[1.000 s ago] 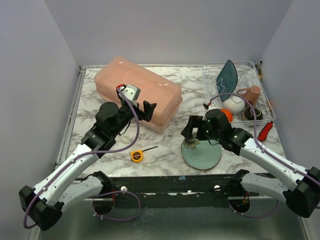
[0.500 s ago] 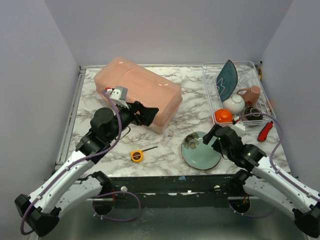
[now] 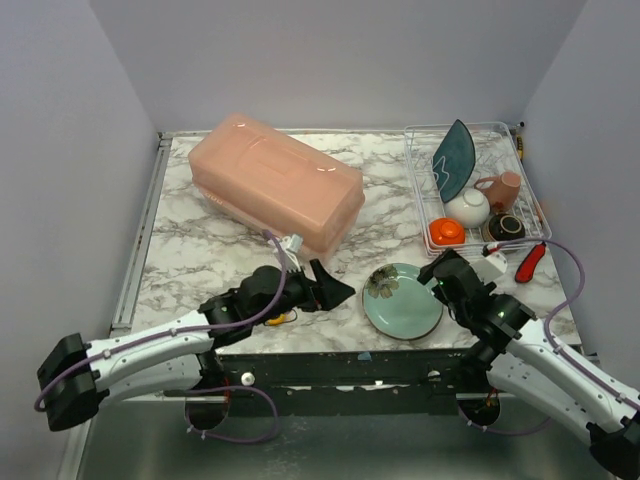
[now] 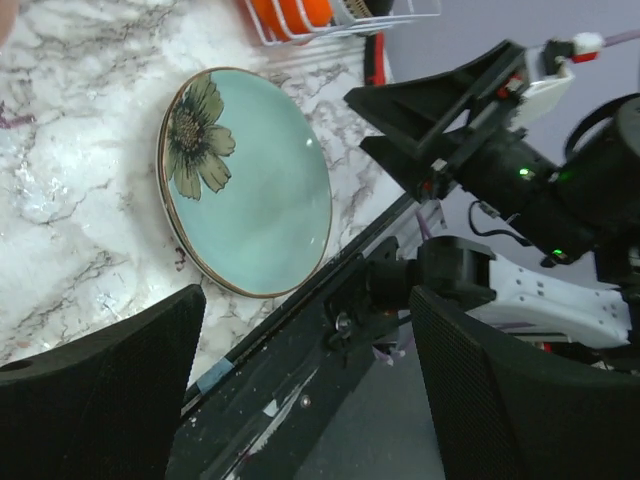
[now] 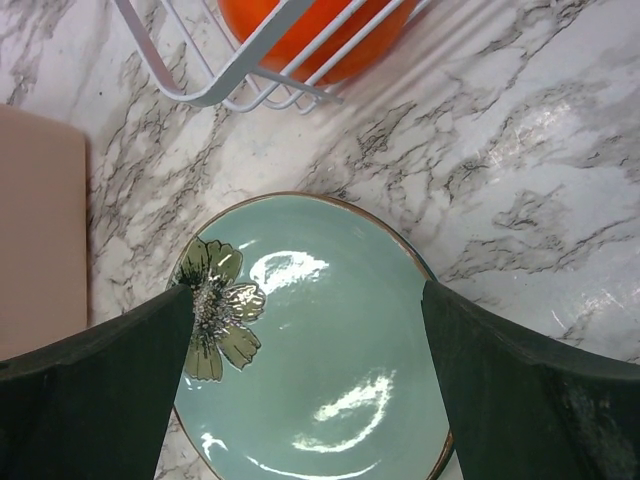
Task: Load the mixed dishes into the dish rack
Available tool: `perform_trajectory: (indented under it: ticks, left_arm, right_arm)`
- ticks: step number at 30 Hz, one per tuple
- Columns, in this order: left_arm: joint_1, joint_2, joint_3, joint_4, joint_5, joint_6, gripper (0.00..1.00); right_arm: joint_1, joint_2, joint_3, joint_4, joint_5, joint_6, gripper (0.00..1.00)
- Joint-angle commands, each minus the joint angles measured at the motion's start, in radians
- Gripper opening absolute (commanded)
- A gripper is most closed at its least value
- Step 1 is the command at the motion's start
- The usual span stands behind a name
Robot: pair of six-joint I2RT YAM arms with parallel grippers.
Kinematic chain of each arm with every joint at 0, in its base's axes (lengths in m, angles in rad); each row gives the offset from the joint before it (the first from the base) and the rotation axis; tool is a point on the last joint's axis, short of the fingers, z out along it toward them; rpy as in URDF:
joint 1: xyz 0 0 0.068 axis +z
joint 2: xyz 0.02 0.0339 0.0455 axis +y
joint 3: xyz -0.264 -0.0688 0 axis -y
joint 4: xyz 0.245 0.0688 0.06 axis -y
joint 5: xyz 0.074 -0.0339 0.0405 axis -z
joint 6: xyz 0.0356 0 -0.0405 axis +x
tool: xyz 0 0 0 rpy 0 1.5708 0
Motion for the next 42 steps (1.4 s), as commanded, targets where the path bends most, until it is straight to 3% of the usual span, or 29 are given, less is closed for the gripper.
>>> perform_trajectory:
  ticks: [1, 5, 13, 21, 31, 42]
  left_arm:
    - [-0.129, 0.151, 0.003, 0.097, -0.237, -0.093, 0.81]
    - [-0.216, 0.326, 0.051, 0.141, -0.324, -0.117, 0.77]
    - [-0.25, 0.54, 0.109, 0.238, -0.301, -0.114, 0.72]
    - [-0.248, 0.609, 0.152, 0.142, -0.338, -0.138, 0.55]
    - [-0.224, 0.655, 0.208, -0.015, -0.343, -0.175, 0.56]
    - [-0.2, 0.66, 0.2, -0.013, -0.335, -0.181, 0.56]
  right_arm:
    - [-0.001, 0.003, -0.027, -0.005, 0.037, 0.042, 0.97]
    - [-0.001, 0.017, -0.091, 0.041, -0.001, 0.083, 0.97]
    - [-0.001, 0.027, -0.144, 0.114, -0.01, 0.103, 0.95]
    - [-0.002, 0.066, -0.192, 0.18, -0.028, 0.101, 0.88]
    - [-0.001, 0.024, -0.187, 0.18, -0.033, 0.084, 0.71]
    - [-0.001, -0.015, -0.151, 0.158, -0.039, 0.062, 0.53]
